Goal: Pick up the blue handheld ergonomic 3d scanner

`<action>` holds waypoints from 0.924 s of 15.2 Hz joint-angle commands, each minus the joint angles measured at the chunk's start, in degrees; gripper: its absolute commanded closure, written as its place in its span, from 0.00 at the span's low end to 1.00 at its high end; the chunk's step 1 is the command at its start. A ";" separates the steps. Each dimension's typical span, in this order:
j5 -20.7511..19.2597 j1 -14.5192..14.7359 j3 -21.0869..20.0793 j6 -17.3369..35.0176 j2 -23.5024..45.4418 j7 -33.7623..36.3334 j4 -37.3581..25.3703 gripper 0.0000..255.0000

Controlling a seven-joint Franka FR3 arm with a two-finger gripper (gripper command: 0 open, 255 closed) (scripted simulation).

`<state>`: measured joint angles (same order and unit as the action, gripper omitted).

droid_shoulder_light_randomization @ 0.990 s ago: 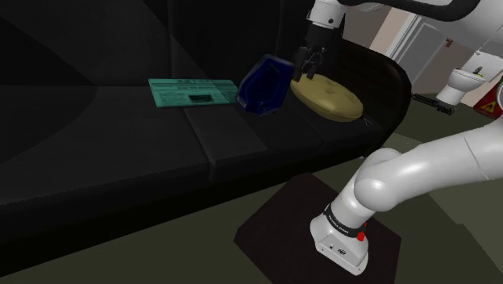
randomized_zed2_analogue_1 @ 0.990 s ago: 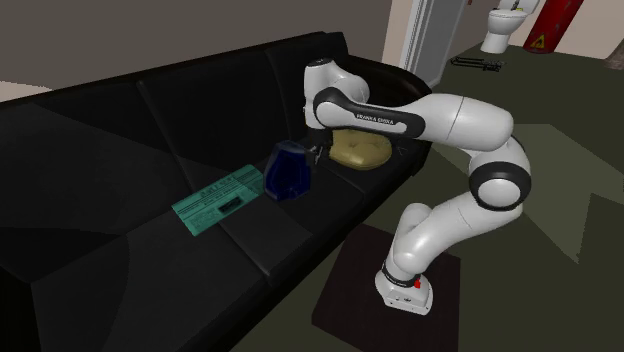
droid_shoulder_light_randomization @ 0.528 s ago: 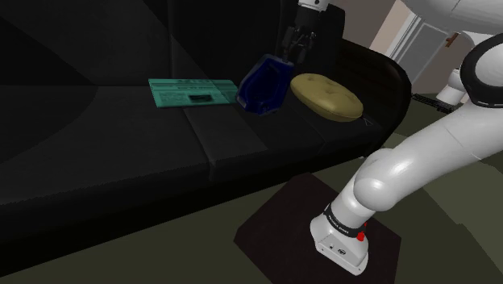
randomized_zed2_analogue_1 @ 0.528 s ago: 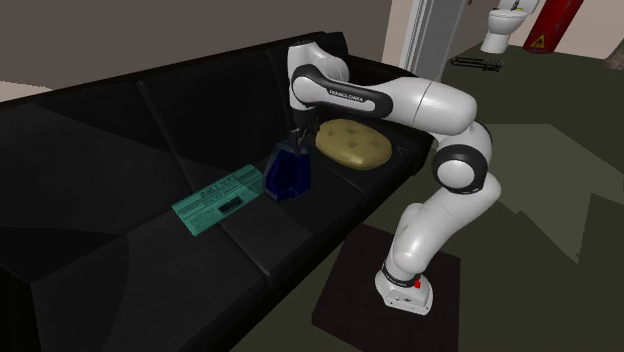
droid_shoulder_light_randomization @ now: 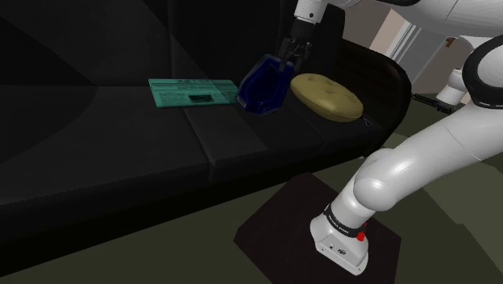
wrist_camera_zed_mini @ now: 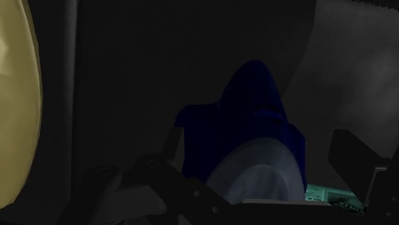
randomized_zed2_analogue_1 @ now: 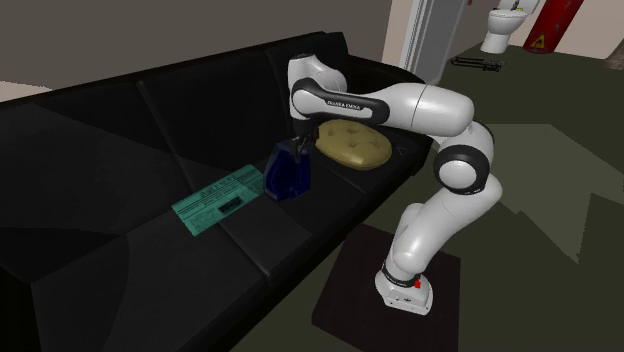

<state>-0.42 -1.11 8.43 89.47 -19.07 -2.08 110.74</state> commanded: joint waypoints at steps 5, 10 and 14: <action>0.00 -0.01 0.02 0.26 0.03 -0.03 0.21 1.00; 0.00 -0.01 0.02 0.28 0.08 -0.04 0.17 1.00; 0.11 0.04 0.01 -2.83 0.83 -0.03 -3.68 1.00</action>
<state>-0.36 -1.10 8.47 87.38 -18.38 -2.16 108.11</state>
